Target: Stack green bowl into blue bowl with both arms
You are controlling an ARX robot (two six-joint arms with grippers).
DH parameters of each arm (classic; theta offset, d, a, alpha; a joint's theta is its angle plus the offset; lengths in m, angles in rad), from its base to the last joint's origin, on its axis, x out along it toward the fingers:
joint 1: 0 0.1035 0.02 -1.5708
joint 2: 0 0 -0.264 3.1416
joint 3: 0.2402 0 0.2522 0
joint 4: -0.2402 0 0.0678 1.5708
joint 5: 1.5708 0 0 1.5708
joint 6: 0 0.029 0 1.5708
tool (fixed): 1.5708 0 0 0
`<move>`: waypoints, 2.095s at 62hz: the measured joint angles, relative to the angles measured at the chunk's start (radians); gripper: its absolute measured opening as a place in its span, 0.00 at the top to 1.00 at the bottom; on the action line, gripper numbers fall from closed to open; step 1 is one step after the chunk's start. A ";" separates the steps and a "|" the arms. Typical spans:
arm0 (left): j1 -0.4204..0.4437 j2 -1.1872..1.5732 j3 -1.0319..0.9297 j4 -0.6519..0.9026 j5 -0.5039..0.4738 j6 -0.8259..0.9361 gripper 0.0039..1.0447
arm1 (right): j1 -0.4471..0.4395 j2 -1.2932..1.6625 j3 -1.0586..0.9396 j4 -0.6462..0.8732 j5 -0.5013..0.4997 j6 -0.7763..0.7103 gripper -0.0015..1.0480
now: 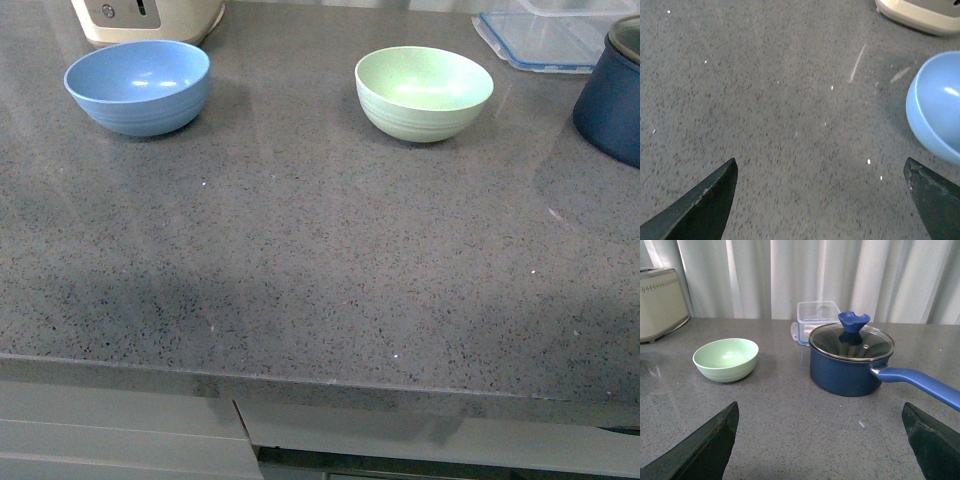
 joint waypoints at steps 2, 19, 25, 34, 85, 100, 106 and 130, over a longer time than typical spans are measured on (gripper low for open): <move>0.000 0.037 0.036 0.007 0.001 -0.004 0.06 | 0.000 0.000 0.000 0.000 0.000 0.000 0.10; -0.047 0.269 0.220 0.031 0.032 -0.053 0.06 | 0.000 0.000 0.000 0.000 0.000 0.000 0.10; -0.070 0.328 0.262 0.037 0.045 -0.067 0.06 | 0.000 0.000 0.000 0.000 0.000 0.000 0.10; -0.090 0.403 0.336 0.032 0.055 -0.089 0.06 | 0.000 0.000 0.000 0.000 0.000 0.000 0.10; -0.142 0.623 0.509 0.007 0.033 -0.133 0.06 | 0.000 0.000 0.000 0.000 0.000 0.000 0.10; -0.145 0.627 0.506 0.026 0.011 -0.144 0.35 | 0.000 0.000 0.000 0.000 0.000 0.000 0.10; -0.146 0.626 0.496 0.040 0.010 -0.151 0.49 | 0.000 0.000 0.000 0.000 0.000 0.000 0.10; -0.156 0.591 0.454 0.054 0.011 -0.183 0.96 | 0.000 0.000 0.000 0.000 0.000 0.000 0.10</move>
